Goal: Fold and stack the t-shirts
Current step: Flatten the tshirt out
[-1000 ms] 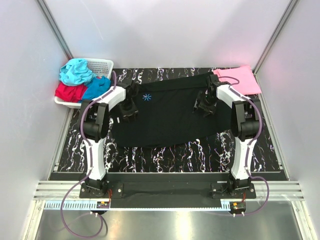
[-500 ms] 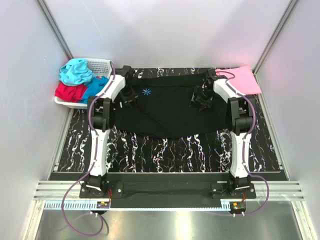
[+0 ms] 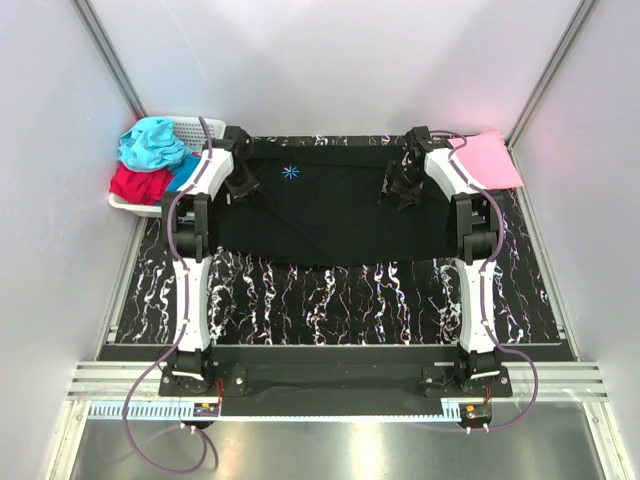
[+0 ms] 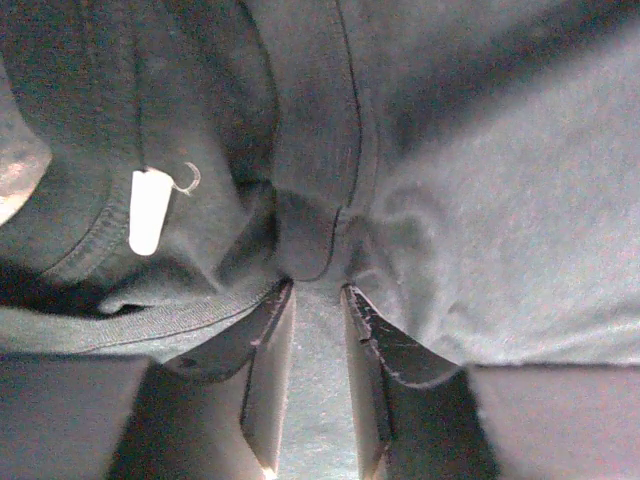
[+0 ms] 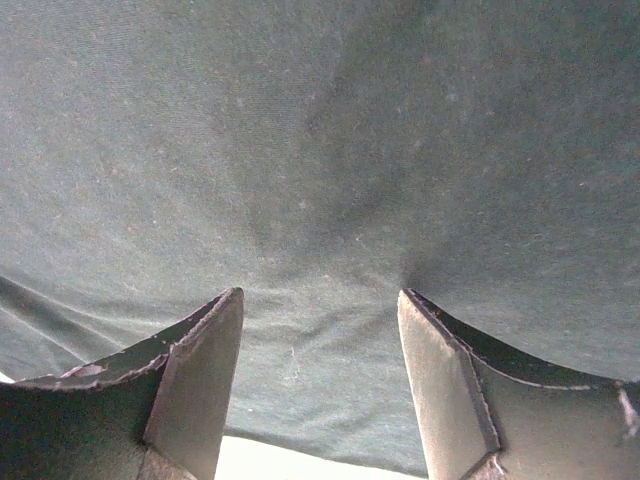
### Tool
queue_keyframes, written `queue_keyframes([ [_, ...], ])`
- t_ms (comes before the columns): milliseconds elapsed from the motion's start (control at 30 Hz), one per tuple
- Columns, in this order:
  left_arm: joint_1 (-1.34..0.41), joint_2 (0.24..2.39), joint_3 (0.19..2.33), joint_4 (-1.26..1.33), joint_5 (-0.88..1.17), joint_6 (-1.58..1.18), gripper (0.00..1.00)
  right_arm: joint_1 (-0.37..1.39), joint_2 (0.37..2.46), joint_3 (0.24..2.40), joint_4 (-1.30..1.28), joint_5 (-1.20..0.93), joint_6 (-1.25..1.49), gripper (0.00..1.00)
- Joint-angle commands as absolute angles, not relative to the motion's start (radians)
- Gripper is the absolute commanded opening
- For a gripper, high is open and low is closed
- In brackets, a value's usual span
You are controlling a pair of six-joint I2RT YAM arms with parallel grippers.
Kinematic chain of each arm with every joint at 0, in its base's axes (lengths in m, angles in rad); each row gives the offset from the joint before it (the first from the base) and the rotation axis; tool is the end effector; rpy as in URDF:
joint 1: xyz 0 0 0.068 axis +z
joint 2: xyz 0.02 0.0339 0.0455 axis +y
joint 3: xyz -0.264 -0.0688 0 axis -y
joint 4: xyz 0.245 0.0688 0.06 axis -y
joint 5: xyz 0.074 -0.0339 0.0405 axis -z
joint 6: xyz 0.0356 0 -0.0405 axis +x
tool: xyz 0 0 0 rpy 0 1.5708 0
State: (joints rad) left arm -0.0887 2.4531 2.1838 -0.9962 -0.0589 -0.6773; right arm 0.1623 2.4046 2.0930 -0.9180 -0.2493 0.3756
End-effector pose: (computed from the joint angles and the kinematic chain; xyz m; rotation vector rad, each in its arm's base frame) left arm 0.5071 -0.0430 0.1694 -0.8348 2.7098 -0.0855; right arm 0.4954 0.0900 0.1707 0.2415 2.8318 0.4733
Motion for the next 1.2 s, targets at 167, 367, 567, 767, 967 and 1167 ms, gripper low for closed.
queue_keyframes([
  [167, -0.147, 2.149, 2.028, -0.666, -0.083, -0.417, 0.4, 0.169, 2.347, 2.194, -0.917, -0.098, 0.285, 0.71],
  [367, -0.155, 2.0, 1.991, -0.624, -0.101, -0.419, 0.49, 0.167, 2.284, 2.249, -0.911, -0.035, 0.285, 0.72],
  [567, -0.166, 1.864, 1.864, -0.764, -0.176, -0.465, 0.49, 0.169, 2.179, 2.148, -0.919, -0.005, 0.319, 0.71],
  [767, -0.199, 1.629, 1.369, -0.758, -0.169, -0.546, 0.47, 0.172, 1.945, 1.695, -0.755, 0.06, 0.391, 0.72],
  [967, -0.229, 1.402, 1.132, -0.73, -0.129, -0.603, 0.46, 0.179, 1.787, 1.447, -0.68, 0.049, 0.451, 0.72],
  [1167, -0.264, 1.352, 1.017, -0.703, -0.037, -0.659, 0.47, 0.196, 1.717, 1.339, -0.652, 0.011, 0.471, 0.72],
])
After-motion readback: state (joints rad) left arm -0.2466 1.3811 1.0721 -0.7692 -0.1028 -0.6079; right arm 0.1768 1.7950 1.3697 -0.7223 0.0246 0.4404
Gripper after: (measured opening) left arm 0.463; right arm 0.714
